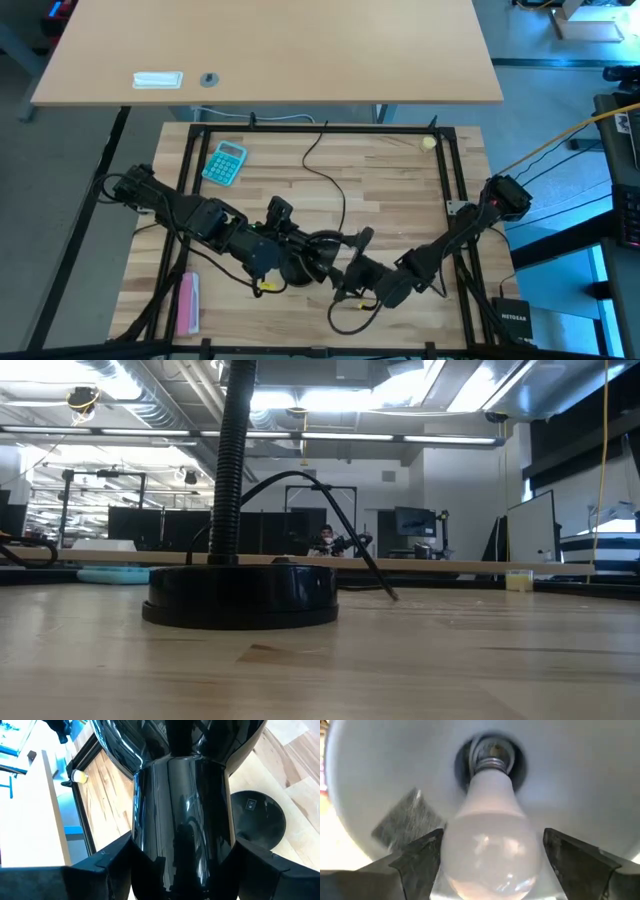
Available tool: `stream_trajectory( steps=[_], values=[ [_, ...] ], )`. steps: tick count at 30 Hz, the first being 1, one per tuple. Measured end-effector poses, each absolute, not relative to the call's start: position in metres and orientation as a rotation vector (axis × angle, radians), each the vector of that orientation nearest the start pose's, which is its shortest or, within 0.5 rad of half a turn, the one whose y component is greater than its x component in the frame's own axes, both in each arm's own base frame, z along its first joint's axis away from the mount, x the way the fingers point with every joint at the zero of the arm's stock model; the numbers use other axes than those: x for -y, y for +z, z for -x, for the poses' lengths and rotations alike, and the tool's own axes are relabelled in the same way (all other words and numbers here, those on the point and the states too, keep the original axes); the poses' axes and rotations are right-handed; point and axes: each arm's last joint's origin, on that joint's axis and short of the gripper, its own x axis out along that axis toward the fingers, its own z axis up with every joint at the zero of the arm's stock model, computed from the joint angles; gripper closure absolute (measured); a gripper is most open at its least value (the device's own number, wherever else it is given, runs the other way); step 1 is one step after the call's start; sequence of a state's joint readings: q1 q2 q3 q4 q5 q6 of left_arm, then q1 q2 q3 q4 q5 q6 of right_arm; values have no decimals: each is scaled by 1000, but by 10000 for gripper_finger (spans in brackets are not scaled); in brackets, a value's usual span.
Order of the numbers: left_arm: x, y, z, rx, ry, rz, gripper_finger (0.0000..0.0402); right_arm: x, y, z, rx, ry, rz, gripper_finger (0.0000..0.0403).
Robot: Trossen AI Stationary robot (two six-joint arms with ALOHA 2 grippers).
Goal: Screw lightbulb
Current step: Remove the lightbulb from the black lamp
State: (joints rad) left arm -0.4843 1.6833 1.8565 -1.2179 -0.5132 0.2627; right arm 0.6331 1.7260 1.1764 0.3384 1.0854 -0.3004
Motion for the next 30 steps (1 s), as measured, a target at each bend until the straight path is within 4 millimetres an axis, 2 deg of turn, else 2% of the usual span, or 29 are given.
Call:
stream_trajectory(
  steps=[9,13,17,22,24,26,30],
  values=[
    [140,387,-296,-925,-91,-738,152,-204,266,-321,-194,-459,286,63],
    [140,387,-296,-925,-91,-739,152,-203,261,-320,-235,-425,300,96],
    [140,387,-297,-921,-90,-736,152,-202,255,-318,-284,-424,323,182],
    [140,387,-297,-916,-84,-726,152,-198,245,-313,-361,-431,343,339],
    [140,387,-298,-914,-83,-723,152,-198,242,-311,-379,-436,330,384],
    [140,387,-298,-917,-83,-723,152,-197,240,-310,-393,-429,291,387],
    [139,387,-295,-931,-86,-732,152,-197,228,-307,-459,-388,241,321]
  ],
)
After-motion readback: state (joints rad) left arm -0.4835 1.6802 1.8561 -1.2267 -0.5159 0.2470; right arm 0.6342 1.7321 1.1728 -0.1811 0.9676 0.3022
